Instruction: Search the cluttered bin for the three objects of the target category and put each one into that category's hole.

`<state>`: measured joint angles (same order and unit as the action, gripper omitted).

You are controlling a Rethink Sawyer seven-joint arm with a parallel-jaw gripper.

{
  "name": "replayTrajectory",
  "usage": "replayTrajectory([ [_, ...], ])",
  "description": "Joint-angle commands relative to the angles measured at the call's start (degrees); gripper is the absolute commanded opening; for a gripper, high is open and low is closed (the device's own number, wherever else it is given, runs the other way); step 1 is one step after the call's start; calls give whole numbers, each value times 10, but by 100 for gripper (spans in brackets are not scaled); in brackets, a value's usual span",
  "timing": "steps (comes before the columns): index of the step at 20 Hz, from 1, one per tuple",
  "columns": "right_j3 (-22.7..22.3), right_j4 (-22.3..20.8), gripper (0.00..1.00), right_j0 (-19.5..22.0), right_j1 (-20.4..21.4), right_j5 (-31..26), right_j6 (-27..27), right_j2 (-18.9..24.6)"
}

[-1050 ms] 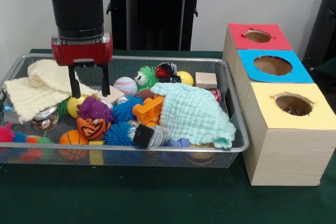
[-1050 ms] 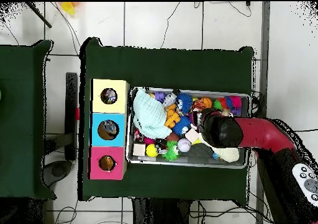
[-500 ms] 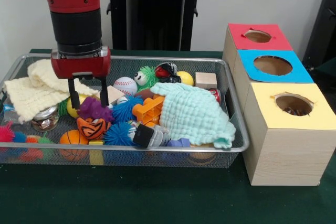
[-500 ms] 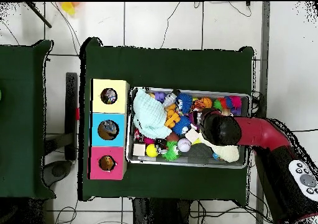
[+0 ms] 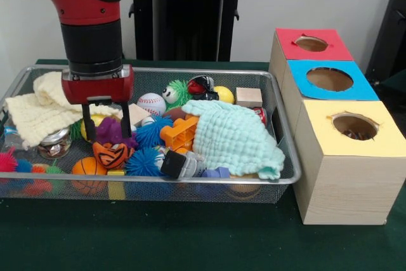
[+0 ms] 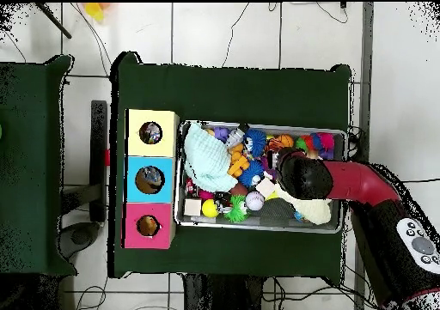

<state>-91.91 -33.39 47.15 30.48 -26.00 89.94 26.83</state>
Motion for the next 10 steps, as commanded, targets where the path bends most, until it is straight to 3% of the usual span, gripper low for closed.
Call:
replayTrajectory([
  [1,46,-43,100,-8,-40,74,23,-18],
  [10,47,-34,100,-23,-32,84,24,-33],
])
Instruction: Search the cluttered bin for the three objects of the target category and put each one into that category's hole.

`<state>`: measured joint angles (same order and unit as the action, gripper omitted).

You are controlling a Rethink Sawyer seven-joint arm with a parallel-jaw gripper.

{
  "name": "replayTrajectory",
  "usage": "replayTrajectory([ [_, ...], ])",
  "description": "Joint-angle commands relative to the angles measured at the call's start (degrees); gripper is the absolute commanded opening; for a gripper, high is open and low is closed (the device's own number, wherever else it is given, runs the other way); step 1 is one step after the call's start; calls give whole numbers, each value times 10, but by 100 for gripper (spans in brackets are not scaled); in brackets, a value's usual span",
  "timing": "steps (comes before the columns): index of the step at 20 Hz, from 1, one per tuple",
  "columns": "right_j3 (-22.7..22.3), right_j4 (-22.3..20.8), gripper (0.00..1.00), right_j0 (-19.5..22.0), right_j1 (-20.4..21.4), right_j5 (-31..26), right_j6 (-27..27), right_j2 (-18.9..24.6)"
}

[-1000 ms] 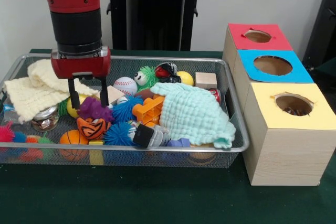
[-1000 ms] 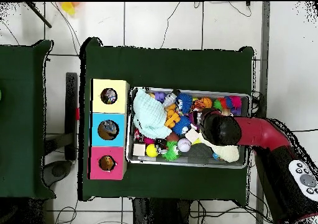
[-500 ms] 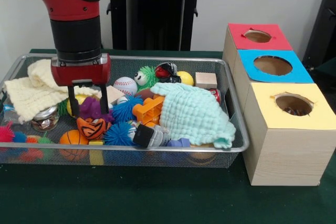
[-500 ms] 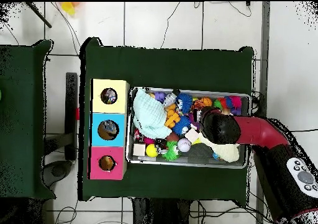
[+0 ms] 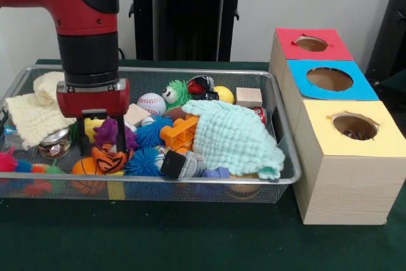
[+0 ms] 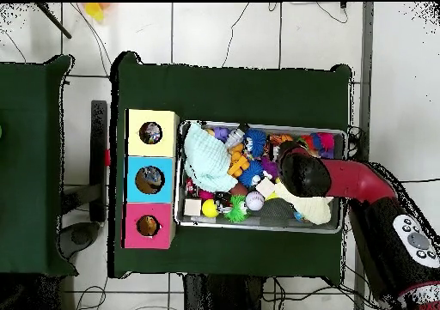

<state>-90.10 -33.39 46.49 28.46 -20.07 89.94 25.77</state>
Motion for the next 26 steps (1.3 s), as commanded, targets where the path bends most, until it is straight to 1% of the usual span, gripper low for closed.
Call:
replayTrajectory([
  [1,27,-34,100,-19,-7,24,25,-25],
  [4,17,-31,100,-20,-1,28,25,-25],
  [10,10,-21,100,-9,0,16,8,-8],
  [11,10,-20,0,-6,0,14,4,-5],
  [15,0,-24,0,-7,8,31,14,-8],
  [18,-4,-26,0,-5,5,43,17,-6],
  [20,-8,-32,0,-9,13,55,19,-8],
  [22,-14,-30,0,-12,21,56,27,-13],
  [24,-36,-24,0,-8,34,60,36,-13],
  [25,-56,-17,0,-7,52,55,43,-14],
  [26,-82,-1,0,-8,79,36,53,-16],
])
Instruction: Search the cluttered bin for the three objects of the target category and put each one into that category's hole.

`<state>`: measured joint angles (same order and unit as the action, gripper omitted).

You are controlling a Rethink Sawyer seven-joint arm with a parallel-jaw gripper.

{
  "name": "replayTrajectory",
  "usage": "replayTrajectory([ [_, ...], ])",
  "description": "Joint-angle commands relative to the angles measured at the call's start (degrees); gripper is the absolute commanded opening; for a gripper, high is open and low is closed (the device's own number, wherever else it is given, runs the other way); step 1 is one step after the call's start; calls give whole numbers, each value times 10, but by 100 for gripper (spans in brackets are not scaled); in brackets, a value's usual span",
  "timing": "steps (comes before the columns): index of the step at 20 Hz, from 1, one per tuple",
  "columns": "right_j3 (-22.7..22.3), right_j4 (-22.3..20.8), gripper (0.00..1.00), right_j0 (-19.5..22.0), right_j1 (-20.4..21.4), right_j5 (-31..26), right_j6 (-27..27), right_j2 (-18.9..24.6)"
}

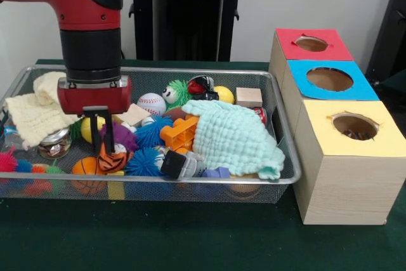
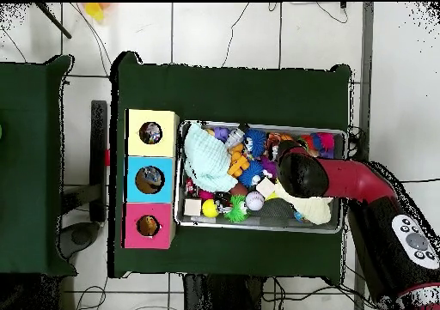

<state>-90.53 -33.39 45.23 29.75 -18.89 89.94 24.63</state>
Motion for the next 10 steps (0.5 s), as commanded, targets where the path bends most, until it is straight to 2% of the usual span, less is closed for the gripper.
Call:
replayTrajectory([
  [1,-107,16,0,4,98,2,60,-6],
  [2,-130,34,0,7,128,-20,61,1],
  [5,-162,85,0,9,181,-98,39,19],
  [8,-183,125,0,7,201,-127,38,32],
  [10,-204,140,0,6,219,-108,45,42],
])
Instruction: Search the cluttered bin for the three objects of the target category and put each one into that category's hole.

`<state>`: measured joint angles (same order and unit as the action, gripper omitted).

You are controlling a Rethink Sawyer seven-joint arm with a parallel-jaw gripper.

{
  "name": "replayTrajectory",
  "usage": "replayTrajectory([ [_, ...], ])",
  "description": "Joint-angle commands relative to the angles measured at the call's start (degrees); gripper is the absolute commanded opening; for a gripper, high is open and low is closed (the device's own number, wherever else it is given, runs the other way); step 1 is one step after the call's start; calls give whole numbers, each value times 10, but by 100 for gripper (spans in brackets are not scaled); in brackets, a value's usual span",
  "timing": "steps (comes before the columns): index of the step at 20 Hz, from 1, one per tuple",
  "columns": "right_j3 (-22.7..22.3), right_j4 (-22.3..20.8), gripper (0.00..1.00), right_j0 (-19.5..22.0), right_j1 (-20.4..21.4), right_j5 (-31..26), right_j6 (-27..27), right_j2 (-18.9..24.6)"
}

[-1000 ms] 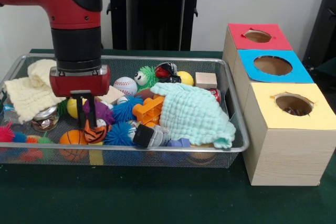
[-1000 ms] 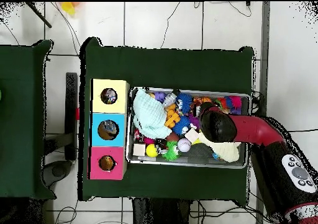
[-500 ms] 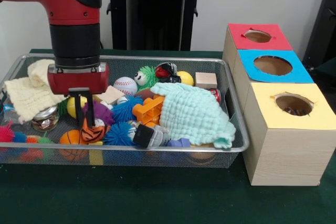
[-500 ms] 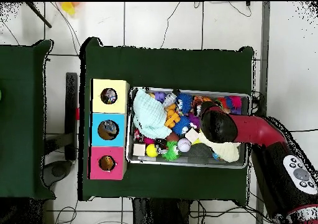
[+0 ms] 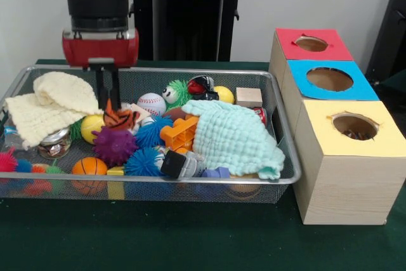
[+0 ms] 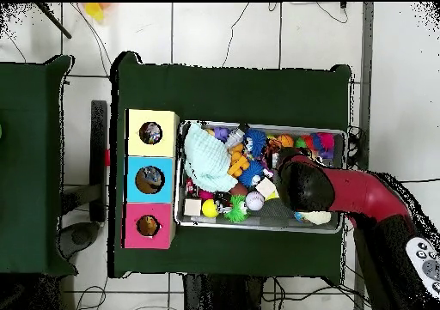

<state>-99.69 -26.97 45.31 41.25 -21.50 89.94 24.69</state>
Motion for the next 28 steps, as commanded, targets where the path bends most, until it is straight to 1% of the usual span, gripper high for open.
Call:
replayTrajectory([
  [1,-116,85,0,-8,116,-89,54,30],
  [2,-129,95,0,-13,135,-86,61,28],
  [5,-158,138,0,-46,184,-146,79,1],
  [8,-180,183,0,-80,237,-186,96,-14],
  [10,-176,206,0,-109,266,-228,107,-28],
  [12,-169,224,0,-134,279,-257,125,-42],
  [13,-165,230,0,-145,281,-263,131,-48],
  [15,-151,227,0,-168,278,-274,142,-60],
  [18,-142,229,0,-201,262,-257,166,-75],
  [21,-153,237,0,-232,248,-216,190,-94],
  [23,-160,236,0,-243,233,-189,191,-106],
  [28,-179,225,0,-276,209,-125,212,-143],
])
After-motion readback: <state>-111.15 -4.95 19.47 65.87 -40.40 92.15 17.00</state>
